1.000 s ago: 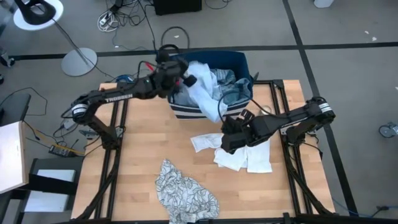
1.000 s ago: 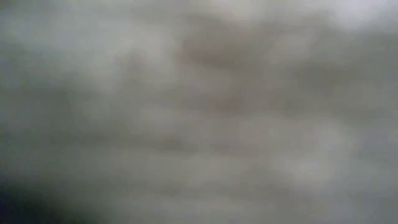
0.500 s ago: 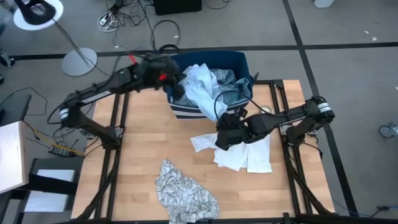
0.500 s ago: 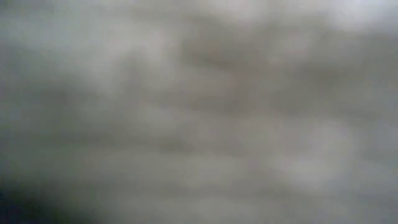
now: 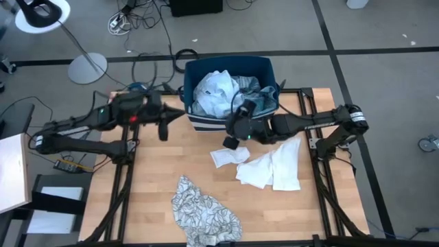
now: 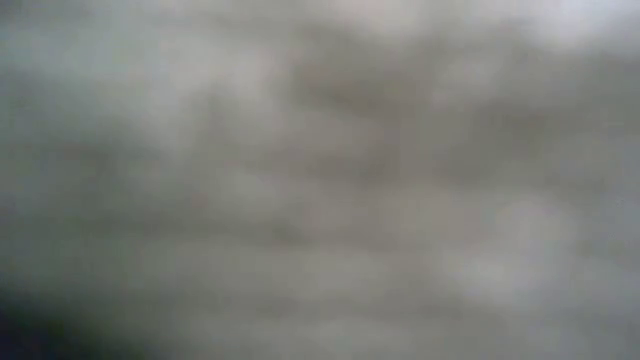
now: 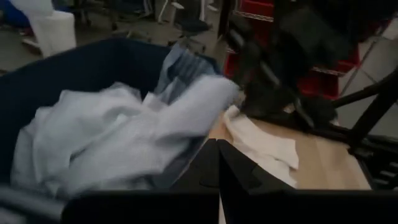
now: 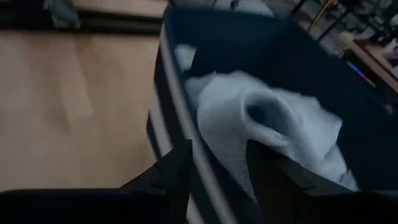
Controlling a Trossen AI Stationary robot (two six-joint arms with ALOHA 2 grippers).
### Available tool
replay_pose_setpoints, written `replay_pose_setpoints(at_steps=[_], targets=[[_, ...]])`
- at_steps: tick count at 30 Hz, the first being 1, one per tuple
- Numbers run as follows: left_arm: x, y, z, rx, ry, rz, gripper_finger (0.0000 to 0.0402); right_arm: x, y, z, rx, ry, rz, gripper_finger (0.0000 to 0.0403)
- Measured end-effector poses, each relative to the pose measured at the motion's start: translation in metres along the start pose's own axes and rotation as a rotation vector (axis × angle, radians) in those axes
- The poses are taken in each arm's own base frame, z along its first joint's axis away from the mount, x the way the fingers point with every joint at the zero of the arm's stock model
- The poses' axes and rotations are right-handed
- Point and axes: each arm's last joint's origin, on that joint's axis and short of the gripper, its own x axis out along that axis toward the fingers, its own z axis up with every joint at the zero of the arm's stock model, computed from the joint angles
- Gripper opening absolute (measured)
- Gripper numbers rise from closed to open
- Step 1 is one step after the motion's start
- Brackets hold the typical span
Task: Sort clothes
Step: Put the light blue shirt into the blue bin, then put the patterned white polo shirt into the blue bin
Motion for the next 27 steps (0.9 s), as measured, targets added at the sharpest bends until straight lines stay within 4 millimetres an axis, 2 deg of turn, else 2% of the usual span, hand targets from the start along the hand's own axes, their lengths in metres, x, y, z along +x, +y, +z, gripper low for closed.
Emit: replay_pose_setpoints(at_steps=[3,6,8,11,14,16,19,23,27], targets=[[-0.014,-0.004,-0.024,-0.045,-0.005,0.023,0.0,0.01,-0.012,0.009,0.024,-0.057,0.007,0.0151],[-0.02,-0.008,-0.048,-0.089,0.009,0.054,0.0,0.029,-0.033,0.011,0.08,-0.057,0.013,0.015],[-0.018,-0.013,-0.062,-0.103,0.011,0.075,0.0,0.047,-0.057,0.004,0.189,0.005,0.06,0.0148],[-0.012,-0.023,-0.082,-0.116,0.027,0.099,0.0,0.074,-0.093,-0.013,0.41,0.144,0.225,0.014],[-0.007,-0.034,-0.097,-0.109,0.062,0.133,0.0,0.084,-0.121,-0.025,0.512,0.22,0.322,0.0129],[-0.006,-0.041,-0.101,-0.108,0.071,0.15,0.0,0.079,-0.132,-0.026,0.523,0.217,0.351,0.0125],[-0.007,-0.049,-0.105,-0.11,0.072,0.144,0.0,0.058,-0.143,-0.021,0.499,0.174,0.348,0.0123],[-0.009,-0.055,-0.107,-0.12,0.075,0.129,0.0,0.012,-0.16,-0.018,0.474,0.139,0.273,0.0123],[-0.008,-0.062,-0.109,-0.115,0.085,0.103,0.0,-0.038,-0.17,-0.027,0.469,0.171,0.193,0.0122]])
